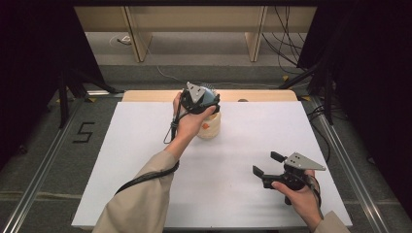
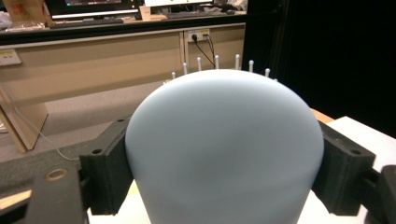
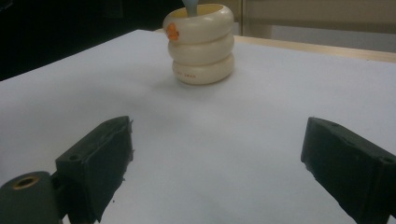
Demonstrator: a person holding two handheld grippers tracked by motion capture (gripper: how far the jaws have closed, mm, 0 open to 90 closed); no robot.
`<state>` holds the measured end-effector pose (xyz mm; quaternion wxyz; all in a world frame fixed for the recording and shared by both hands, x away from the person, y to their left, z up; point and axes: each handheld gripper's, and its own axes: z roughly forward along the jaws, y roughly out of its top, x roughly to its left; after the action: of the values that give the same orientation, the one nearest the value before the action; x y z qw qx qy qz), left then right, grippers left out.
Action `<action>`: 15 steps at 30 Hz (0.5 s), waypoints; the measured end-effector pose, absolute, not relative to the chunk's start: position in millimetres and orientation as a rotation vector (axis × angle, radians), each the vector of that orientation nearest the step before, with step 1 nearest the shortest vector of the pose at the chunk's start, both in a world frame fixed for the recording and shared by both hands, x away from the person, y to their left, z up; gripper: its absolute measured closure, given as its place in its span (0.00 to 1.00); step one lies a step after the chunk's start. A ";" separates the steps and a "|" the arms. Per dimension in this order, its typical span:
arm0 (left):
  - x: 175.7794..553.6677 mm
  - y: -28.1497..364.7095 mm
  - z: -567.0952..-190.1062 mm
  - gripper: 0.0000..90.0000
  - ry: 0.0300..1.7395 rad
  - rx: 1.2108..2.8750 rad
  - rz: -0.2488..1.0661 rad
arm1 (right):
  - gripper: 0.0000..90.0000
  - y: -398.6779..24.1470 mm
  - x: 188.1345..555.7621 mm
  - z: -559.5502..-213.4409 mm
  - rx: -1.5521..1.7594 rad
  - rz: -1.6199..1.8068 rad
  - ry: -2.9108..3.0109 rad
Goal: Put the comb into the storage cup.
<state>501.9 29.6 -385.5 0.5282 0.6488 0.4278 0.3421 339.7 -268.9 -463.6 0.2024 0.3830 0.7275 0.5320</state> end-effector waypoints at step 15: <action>474.5 43.1 -380.5 0.21 1.150 1.569 0.786 | 0.11 -268.2 339.7 -463.8 1.072 1.481 2.031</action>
<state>474.5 43.1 -380.5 0.4983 0.6484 0.4752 0.3248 339.7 -268.2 -463.8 0.2030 0.3839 0.7278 0.5308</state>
